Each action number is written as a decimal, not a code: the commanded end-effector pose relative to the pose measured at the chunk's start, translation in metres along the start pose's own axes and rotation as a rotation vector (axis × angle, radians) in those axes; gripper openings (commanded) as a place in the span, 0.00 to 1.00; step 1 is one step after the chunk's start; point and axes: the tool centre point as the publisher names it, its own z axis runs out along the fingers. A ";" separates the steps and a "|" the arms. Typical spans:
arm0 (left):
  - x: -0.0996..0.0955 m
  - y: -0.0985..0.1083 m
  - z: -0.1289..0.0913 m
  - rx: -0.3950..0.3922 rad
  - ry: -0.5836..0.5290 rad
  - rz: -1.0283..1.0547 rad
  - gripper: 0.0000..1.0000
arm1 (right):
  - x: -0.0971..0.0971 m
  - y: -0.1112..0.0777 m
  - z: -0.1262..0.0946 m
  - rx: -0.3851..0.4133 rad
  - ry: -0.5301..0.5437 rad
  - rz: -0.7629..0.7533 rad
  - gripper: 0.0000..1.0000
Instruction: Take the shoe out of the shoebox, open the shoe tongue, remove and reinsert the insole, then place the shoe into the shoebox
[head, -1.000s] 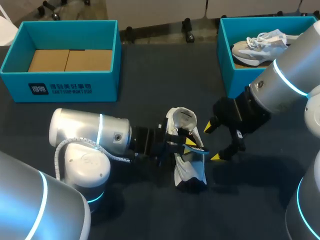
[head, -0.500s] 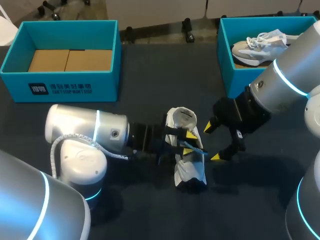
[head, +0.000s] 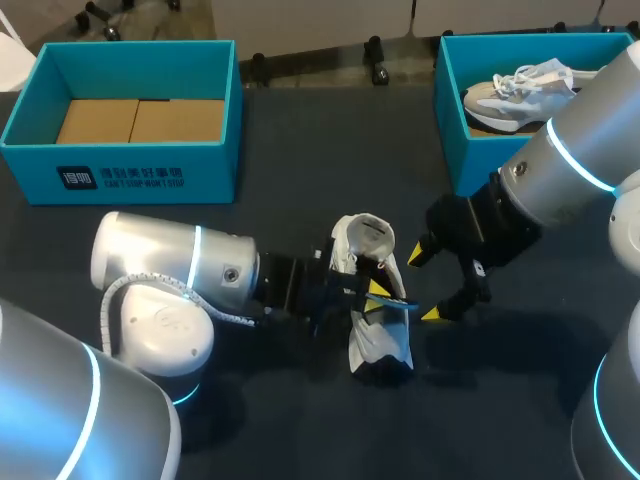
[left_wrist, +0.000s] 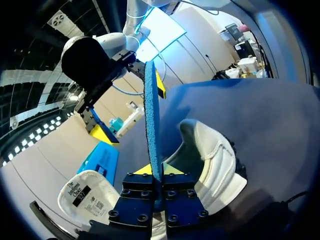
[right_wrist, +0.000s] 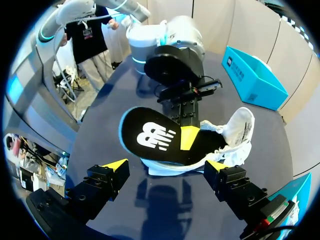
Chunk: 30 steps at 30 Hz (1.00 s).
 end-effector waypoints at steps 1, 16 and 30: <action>-0.003 0.007 0.009 -0.017 -0.007 0.006 0.00 | 0.001 0.000 0.001 0.002 -0.002 0.000 1.00; -0.013 -0.006 -0.005 -0.006 -0.033 0.020 0.42 | 0.001 0.000 0.001 0.002 -0.002 0.000 1.00; 0.001 -0.010 -0.007 0.009 0.012 0.013 0.00 | 0.001 0.000 0.001 0.002 -0.002 0.000 1.00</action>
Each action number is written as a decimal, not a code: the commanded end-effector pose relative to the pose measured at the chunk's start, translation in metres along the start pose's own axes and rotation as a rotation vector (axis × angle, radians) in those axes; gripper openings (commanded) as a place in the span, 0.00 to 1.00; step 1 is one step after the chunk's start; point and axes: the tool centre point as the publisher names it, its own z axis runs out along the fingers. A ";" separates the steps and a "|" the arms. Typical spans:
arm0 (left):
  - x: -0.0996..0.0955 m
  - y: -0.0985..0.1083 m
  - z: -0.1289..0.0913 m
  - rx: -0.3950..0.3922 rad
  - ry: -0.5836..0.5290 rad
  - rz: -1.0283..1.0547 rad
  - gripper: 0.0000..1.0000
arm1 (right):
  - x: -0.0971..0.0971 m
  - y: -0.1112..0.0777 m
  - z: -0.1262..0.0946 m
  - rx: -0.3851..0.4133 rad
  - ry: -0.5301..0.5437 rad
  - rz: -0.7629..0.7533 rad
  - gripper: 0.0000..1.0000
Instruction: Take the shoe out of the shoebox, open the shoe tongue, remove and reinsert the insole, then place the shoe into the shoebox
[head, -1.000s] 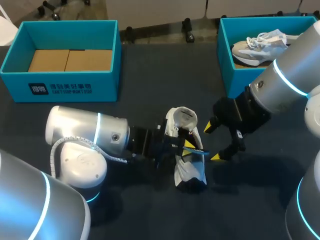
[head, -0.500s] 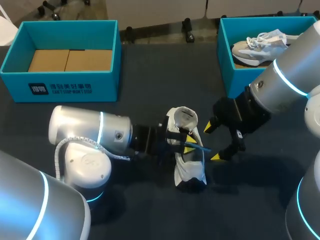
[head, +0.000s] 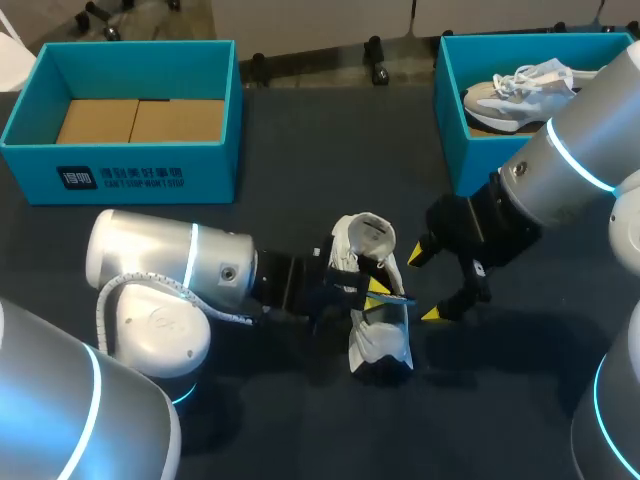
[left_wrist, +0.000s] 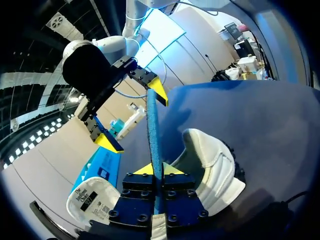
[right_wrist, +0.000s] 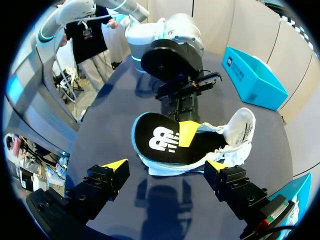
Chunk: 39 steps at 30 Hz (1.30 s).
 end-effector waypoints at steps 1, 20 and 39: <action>0.004 0.003 -0.001 -0.001 0.014 0.006 0.00 | 0.001 0.000 0.001 0.002 -0.002 0.000 1.00; -0.005 0.011 -0.003 -0.016 -0.015 0.024 0.42 | 0.001 0.000 0.001 0.002 -0.002 0.000 1.00; 0.007 0.014 0.002 -0.004 0.003 0.047 0.00 | 0.001 0.000 0.001 0.002 -0.002 0.000 1.00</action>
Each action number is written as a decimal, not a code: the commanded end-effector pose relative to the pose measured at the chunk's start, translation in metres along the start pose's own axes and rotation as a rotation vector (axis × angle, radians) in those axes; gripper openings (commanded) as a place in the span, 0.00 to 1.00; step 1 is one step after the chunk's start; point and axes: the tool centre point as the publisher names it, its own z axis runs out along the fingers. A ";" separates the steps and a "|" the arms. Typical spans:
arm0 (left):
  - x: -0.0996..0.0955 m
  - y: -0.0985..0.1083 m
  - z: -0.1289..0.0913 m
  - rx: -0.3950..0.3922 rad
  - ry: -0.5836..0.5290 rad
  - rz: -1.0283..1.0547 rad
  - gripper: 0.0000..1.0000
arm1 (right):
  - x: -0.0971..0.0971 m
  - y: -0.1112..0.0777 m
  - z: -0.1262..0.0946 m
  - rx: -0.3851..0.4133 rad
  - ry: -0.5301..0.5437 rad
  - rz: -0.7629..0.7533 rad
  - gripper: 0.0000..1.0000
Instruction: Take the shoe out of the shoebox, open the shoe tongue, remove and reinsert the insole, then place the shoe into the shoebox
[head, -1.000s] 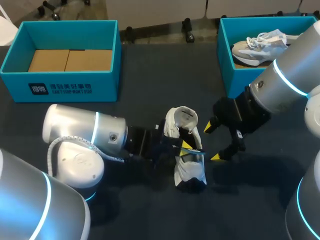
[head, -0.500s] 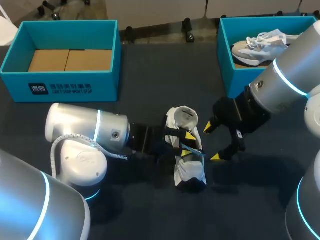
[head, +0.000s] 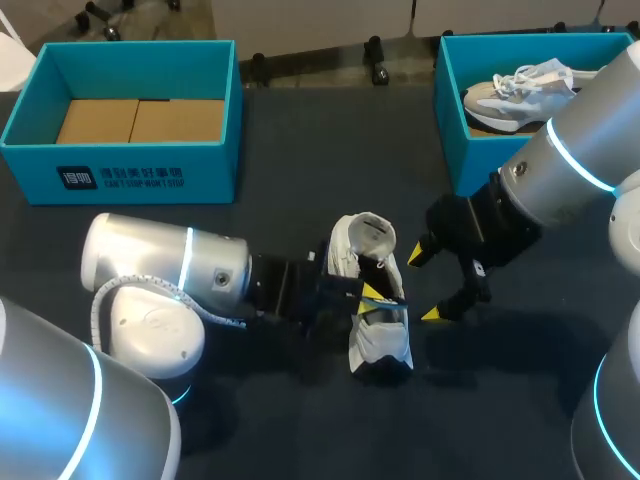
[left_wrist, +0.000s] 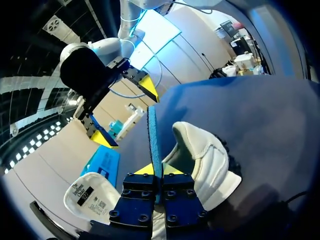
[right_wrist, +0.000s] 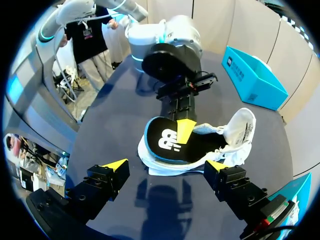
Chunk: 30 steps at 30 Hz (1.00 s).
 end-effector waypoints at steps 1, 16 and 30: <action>-0.001 0.009 0.008 -0.016 -0.004 0.004 0.00 | 0.001 0.000 0.001 0.002 -0.003 0.000 1.00; -0.008 0.006 -0.001 -0.029 -0.028 0.000 0.64 | 0.001 0.000 0.001 0.002 -0.003 0.000 1.00; 0.002 -0.005 -0.007 0.015 0.001 0.000 0.00 | 0.001 0.000 0.001 0.002 -0.003 0.000 1.00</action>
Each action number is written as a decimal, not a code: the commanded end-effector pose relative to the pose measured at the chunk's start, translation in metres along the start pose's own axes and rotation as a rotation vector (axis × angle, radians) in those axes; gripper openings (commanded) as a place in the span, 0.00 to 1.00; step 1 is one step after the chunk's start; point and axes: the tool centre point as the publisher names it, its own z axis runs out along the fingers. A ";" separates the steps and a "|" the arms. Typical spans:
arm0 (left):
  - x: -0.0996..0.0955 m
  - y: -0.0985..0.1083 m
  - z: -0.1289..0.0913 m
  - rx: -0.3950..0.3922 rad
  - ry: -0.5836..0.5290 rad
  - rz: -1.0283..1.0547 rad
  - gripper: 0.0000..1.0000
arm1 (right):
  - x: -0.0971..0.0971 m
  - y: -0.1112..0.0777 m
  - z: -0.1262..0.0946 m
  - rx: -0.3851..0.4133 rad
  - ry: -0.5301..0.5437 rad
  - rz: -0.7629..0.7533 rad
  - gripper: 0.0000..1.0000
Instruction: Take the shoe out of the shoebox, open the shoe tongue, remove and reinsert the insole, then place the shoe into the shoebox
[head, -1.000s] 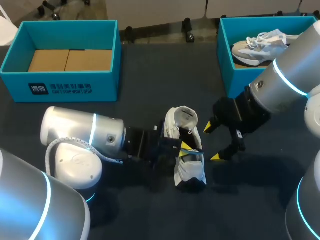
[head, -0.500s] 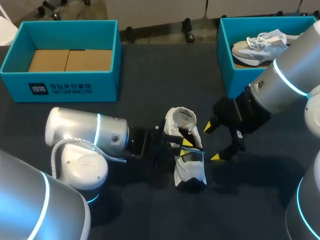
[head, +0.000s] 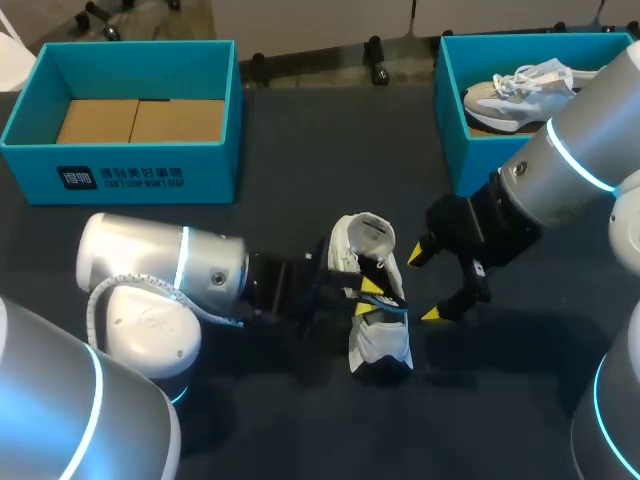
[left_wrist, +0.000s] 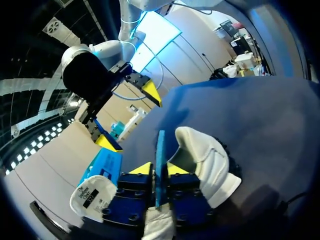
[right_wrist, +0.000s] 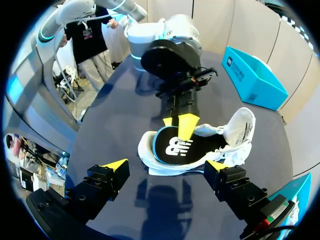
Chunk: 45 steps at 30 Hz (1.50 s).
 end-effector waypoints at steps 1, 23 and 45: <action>0.004 0.003 0.001 0.005 0.015 0.001 0.00 | 0.001 0.000 0.001 0.002 -0.003 0.000 1.00; -0.009 0.011 -0.006 -0.029 -0.001 0.033 0.47 | 0.001 0.000 0.001 0.002 -0.003 0.000 1.00; 0.013 0.006 -0.007 0.003 0.112 0.068 0.00 | 0.001 0.000 0.001 0.002 -0.003 0.000 1.00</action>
